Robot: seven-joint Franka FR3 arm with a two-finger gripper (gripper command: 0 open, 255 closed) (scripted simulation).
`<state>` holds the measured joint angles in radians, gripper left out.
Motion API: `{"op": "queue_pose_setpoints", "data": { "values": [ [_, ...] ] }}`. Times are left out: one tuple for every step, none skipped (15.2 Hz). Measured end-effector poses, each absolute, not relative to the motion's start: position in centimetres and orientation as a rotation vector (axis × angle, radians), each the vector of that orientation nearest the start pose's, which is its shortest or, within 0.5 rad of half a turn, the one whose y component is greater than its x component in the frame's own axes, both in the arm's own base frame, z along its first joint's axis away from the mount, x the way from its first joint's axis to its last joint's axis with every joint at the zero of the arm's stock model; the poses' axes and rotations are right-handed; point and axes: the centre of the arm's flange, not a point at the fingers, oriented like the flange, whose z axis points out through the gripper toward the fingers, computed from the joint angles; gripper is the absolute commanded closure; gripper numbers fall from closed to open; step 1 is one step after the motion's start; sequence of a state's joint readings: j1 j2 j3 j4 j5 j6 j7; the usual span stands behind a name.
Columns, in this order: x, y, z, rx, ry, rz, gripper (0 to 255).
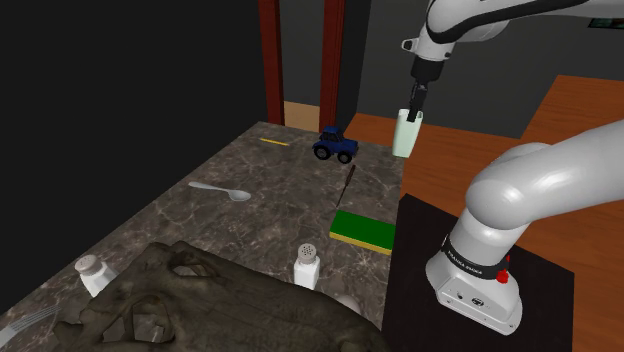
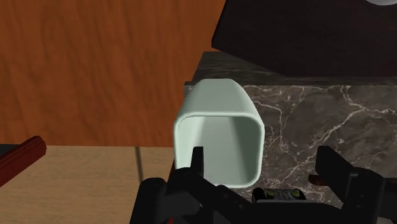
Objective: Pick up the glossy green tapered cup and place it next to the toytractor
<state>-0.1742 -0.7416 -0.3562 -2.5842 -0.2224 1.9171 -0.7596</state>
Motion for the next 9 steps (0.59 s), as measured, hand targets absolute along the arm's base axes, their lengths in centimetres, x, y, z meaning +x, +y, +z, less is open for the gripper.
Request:
{"op": "queue_pose_setpoints", "data": {
  "values": [
    [28.4, -19.5, 48.9, -3.089, -0.599, -0.089, 0],
    [28.4, -19.4, 50.1, -3.089, -0.599, -0.089, 0],
    [28.4, -19.4, 50.6, -3.089, -0.599, -0.089, 0],
    [28.4, -19.4, 51.0, -3.089, -0.599, -0.089, 0],
    [28.4, -19.3, 51.2, -3.088, -0.599, -0.088, 0],
    [28.4, -19.3, 51.3, -3.088, -0.599, -0.088, 0],
    [28.4, -19.3, 51.3, -3.088, -0.599, -0.088, 0],
    [28.4, -19.3, 51.4, -3.088, -0.599, -0.088, 0],
    [28.4, -19.3, 51.4, -3.088, -0.599, -0.088, 0]
  ]
}}
